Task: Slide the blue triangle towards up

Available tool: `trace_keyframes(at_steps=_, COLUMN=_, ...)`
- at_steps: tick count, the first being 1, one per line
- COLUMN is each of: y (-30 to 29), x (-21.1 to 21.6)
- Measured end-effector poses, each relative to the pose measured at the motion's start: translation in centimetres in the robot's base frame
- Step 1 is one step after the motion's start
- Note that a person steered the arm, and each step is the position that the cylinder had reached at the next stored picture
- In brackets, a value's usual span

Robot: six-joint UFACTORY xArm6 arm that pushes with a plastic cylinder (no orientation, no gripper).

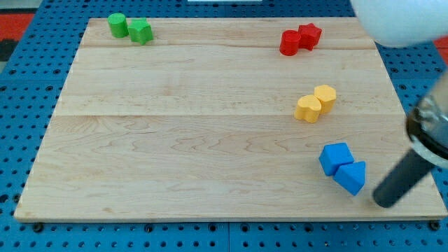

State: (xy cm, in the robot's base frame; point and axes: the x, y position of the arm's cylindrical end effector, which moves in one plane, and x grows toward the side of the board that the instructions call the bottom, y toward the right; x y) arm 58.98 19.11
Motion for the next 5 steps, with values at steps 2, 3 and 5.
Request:
trace_keyframes(at_steps=2, y=-4.9, x=-4.1)
trace_keyframes(at_steps=3, y=-9.0, x=-2.9)
trace_keyframes(at_steps=5, y=-16.3, x=-4.3)
